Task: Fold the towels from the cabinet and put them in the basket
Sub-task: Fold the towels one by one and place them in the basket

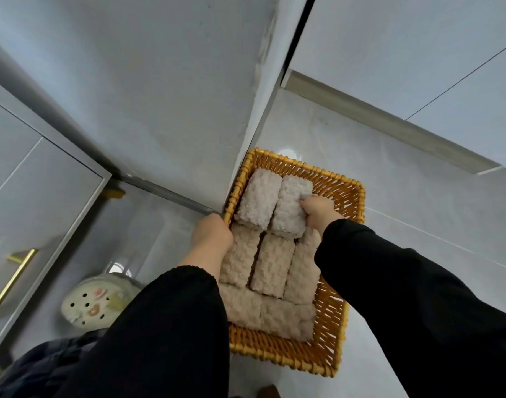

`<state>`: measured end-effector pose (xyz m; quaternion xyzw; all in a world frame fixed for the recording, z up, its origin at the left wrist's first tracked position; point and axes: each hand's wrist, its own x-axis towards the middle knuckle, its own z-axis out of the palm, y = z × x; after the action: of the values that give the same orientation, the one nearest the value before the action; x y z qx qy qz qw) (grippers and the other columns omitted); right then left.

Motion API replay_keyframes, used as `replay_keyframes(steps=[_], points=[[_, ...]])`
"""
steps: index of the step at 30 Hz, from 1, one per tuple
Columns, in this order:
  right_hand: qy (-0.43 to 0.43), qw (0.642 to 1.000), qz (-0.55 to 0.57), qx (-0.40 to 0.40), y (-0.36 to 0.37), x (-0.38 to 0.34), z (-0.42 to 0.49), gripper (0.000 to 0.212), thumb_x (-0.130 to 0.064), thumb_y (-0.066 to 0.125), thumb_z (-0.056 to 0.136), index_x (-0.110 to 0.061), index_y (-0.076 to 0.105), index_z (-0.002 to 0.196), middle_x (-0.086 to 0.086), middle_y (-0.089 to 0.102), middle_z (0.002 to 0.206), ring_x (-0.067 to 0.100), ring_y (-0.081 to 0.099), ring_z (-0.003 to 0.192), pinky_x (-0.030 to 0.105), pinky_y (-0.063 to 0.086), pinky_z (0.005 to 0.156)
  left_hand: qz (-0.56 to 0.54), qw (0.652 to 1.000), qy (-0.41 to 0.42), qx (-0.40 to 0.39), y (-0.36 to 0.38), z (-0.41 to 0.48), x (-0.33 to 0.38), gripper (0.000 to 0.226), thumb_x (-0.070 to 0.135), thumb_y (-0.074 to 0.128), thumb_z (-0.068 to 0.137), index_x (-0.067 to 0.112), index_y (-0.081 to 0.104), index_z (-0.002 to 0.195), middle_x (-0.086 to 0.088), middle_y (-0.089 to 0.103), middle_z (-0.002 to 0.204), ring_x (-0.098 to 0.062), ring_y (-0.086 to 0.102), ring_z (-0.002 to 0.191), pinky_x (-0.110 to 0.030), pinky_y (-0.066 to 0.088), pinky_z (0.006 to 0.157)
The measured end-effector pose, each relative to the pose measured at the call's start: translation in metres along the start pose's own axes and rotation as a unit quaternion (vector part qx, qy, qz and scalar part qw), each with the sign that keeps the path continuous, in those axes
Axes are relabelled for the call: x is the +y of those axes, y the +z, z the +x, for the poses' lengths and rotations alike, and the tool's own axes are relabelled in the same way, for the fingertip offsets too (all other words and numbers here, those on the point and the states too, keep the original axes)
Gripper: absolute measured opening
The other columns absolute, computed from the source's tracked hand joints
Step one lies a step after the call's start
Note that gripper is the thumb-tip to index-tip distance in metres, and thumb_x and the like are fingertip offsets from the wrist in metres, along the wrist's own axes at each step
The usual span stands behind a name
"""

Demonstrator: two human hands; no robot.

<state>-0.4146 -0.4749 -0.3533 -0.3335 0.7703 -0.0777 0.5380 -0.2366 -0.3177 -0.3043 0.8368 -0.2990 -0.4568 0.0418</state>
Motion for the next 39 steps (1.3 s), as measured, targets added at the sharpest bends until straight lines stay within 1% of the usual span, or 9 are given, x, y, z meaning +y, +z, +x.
replay_keyframes(steps=[1, 4, 7, 9, 14, 19, 24, 31, 39], points=[[-0.019, 0.994, -0.105, 0.025, 0.003, -0.004, -0.007, 0.028, -0.014, 0.039, 0.099, -0.011, 0.052, 0.124, 0.004, 0.056, 0.126, 0.026, 0.053, 0.118, 0.038, 0.044, 0.098, 0.011, 1.000, 0.001, 0.011, 0.000, 0.001, 0.000, 0.019, 0.011, 0.049, 0.093, 0.001, 0.063, 0.102, -0.009, 0.057, 0.085, -0.017, 0.046, 0.061, -0.026, 0.029, 0.044], [-0.170, 0.877, -0.409, 0.187, 0.007, 0.001, -0.021, 0.027, -0.017, 0.037, 0.096, -0.008, 0.046, 0.120, 0.010, 0.055, 0.119, 0.031, 0.054, 0.111, 0.041, 0.043, 0.098, 0.028, 0.999, 0.013, 0.033, 0.000, 0.003, -0.002, 0.015, 0.010, 0.049, 0.092, 0.003, 0.062, 0.096, -0.006, 0.052, 0.078, -0.016, 0.043, 0.059, -0.026, 0.027, 0.044], [-0.345, 0.770, -0.483, 0.234, 0.008, 0.018, -0.030, 0.028, -0.010, 0.043, 0.089, -0.010, 0.047, 0.117, 0.007, 0.053, 0.116, 0.026, 0.053, 0.102, 0.036, 0.042, 0.086, 0.027, 0.998, 0.023, 0.053, -0.002, 0.002, -0.002, 0.014, 0.012, 0.048, 0.094, 0.009, 0.059, 0.086, -0.003, 0.048, 0.072, -0.014, 0.041, 0.058, -0.026, 0.025, 0.044], [-0.426, 0.728, -0.485, 0.231, 0.006, 0.031, -0.027, 0.029, -0.013, 0.041, 0.092, -0.012, 0.051, 0.119, 0.005, 0.055, 0.120, 0.022, 0.052, 0.107, 0.033, 0.038, 0.087, 0.022, 0.997, 0.025, 0.068, -0.003, 0.002, -0.001, 0.020, 0.013, 0.047, 0.095, 0.014, 0.051, 0.075, -0.003, 0.050, 0.074, -0.013, 0.041, 0.059, -0.025, 0.025, 0.045], [-0.385, 0.775, -0.487, 0.116, 0.004, 0.049, -0.019, 0.054, -0.037, 0.028, 0.100, -0.007, 0.033, 0.144, 0.011, 0.030, 0.153, 0.025, 0.024, 0.143, 0.045, 0.021, 0.116, -0.005, 0.995, 0.036, 0.092, -0.004, 0.005, 0.001, 0.016, 0.019, 0.050, 0.095, 0.012, 0.062, 0.088, -0.004, 0.057, 0.085, -0.014, 0.045, 0.065, -0.025, 0.026, 0.045], [-0.395, 0.774, -0.478, 0.129, 0.003, 0.039, -0.029, 0.054, -0.040, 0.031, 0.099, -0.009, 0.034, 0.144, 0.012, 0.030, 0.153, 0.026, 0.023, 0.143, 0.044, 0.020, 0.117, -0.022, 0.993, 0.066, 0.094, -0.014, -0.001, 0.005, 0.021, 0.028, 0.050, 0.096, 0.013, 0.063, 0.101, -0.002, 0.059, 0.097, -0.015, 0.047, 0.078, -0.025, 0.036, 0.061], [-0.427, 0.785, -0.437, 0.097, 0.011, 0.036, -0.063, 0.054, -0.038, 0.035, 0.099, -0.008, 0.034, 0.144, 0.011, 0.031, 0.152, 0.024, 0.024, 0.142, 0.039, 0.019, 0.118, 0.018, 0.990, 0.116, 0.076, -0.024, -0.022, 0.008, 0.014, 0.025, 0.051, 0.091, 0.014, 0.060, 0.094, -0.001, 0.059, 0.089, -0.017, 0.052, 0.078, -0.026, 0.037, 0.055], [-0.451, 0.820, -0.350, 0.043, 0.011, 0.032, -0.116, 0.043, -0.030, 0.044, 0.096, -0.008, 0.047, 0.133, 0.009, 0.044, 0.141, 0.021, 0.037, 0.131, 0.032, 0.031, 0.107, 0.081, 0.985, 0.154, 0.001, -0.034, -0.056, 0.009, 0.033, 0.022, 0.051, 0.093, 0.013, 0.051, 0.125, -0.007, 0.057, 0.116, -0.024, 0.055, 0.106, -0.026, 0.041, 0.080], [-0.478, 0.817, -0.318, -0.055, 0.002, 0.004, -0.196, 0.038, -0.036, 0.045, 0.096, -0.014, 0.055, 0.125, 0.004, 0.060, 0.123, 0.020, 0.056, 0.112, 0.029, 0.043, 0.085, 0.061, 0.987, 0.150, 0.022, -0.104, -0.130, 0.009, 0.051, 0.029, 0.054, 0.095, 0.013, 0.040, 0.142, -0.009, 0.045, 0.144, -0.023, 0.044, 0.130, -0.030, 0.035, 0.104]])
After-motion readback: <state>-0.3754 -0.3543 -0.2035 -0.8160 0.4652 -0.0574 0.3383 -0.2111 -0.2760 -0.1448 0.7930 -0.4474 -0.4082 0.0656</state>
